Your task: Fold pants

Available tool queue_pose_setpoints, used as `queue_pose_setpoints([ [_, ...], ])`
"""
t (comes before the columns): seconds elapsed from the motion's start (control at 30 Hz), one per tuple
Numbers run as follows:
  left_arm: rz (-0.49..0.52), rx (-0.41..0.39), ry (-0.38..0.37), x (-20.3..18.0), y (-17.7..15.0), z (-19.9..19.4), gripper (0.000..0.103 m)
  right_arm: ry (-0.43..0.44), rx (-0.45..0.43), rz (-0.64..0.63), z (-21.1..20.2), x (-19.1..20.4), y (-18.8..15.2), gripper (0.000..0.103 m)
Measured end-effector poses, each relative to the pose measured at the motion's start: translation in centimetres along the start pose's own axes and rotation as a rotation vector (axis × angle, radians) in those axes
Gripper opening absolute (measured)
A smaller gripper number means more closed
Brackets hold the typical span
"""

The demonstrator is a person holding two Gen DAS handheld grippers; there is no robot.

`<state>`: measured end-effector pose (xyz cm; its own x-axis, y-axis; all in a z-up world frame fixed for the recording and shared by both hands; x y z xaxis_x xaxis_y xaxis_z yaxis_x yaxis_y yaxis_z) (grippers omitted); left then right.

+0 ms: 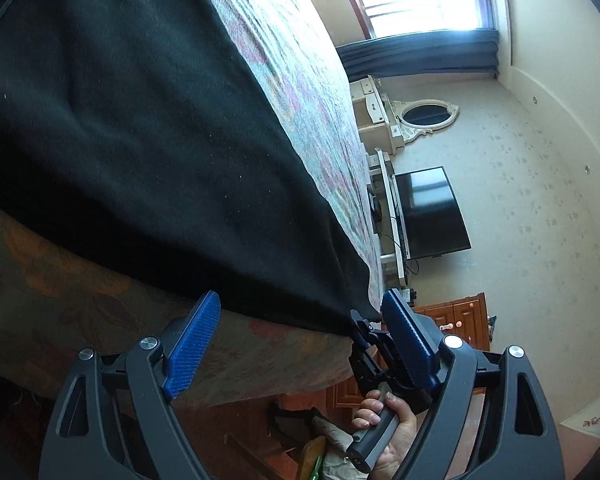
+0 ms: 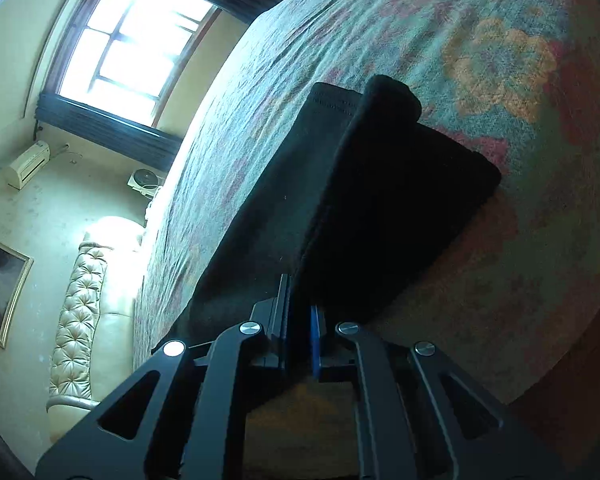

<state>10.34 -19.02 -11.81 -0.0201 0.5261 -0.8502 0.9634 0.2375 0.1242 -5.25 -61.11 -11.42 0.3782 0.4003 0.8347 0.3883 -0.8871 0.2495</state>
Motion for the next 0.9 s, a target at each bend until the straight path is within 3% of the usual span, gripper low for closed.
queue_pose_setpoints([
  [0.13, -0.065, -0.017, -0.035, 0.2, 0.5, 0.5, 0.082, 0.019, 0.005, 0.000, 0.2, 0.6, 0.2, 0.008],
  [0.27, -0.070, -0.057, 0.023, 0.1, 0.9, 1.2, 0.082, 0.043, 0.010, 0.021, 0.2, 0.4, 0.8, 0.008],
  [0.53, -0.134, -0.087, 0.039, 0.9, 1.0, 1.2, 0.081, 0.078, 0.015, 0.039, -1.0, -0.9, 1.3, 0.008],
  [0.57, -0.143, -0.088, 0.045, 0.9, 1.1, 1.4, 0.078, 0.081, 0.018, 0.043, -1.1, -1.1, 1.2, 0.008],
  [0.6, -0.151, -0.086, 0.061, 0.9, 1.1, 1.6, 0.066, 0.082, 0.021, 0.046, -1.1, -1.3, 1.1, 0.008],
  [0.67, -0.188, -0.065, 0.093, 1.5, 1.2, 2.0, 0.042, 0.083, 0.032, 0.059, -1.3, -2.3, 1.0, 0.008],
  [0.7, -0.215, -0.054, 0.106, 1.9, 1.0, 2.1, 0.023, 0.085, 0.037, 0.071, -1.2, -2.6, 1.0, 0.008],
  [0.73, -0.241, -0.047, 0.113, 2.6, 1.0, 2.1, 0.010, 0.088, 0.041, 0.080, -1.2, -3.0, 0.7, 0.008],
  [0.8, -0.280, -0.041, 0.098, 3.4, 0.8, 1.8, 0.007, 0.096, 0.043, 0.084, -1.2, -3.4, 0.6, 0.008],
  [0.9, -0.200, -0.067, 0.138, 2.7, 0.2, 1.0, 0.007, 0.110, 0.026, 0.072, -1.9, -3.1, 0.5, 0.008],
])
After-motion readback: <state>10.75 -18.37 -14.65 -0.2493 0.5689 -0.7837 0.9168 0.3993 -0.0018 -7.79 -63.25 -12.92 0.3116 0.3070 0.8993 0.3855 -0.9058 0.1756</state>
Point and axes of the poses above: each gripper's, at about its wrist camera, not at the fingertips, and z roughly the way its jaws point, x to its left, y to its top, the point moved 3 cm from there along z, roughly the way its jaws point, and after that the axes turned 8 degrees about y, right-handed, at the moved point
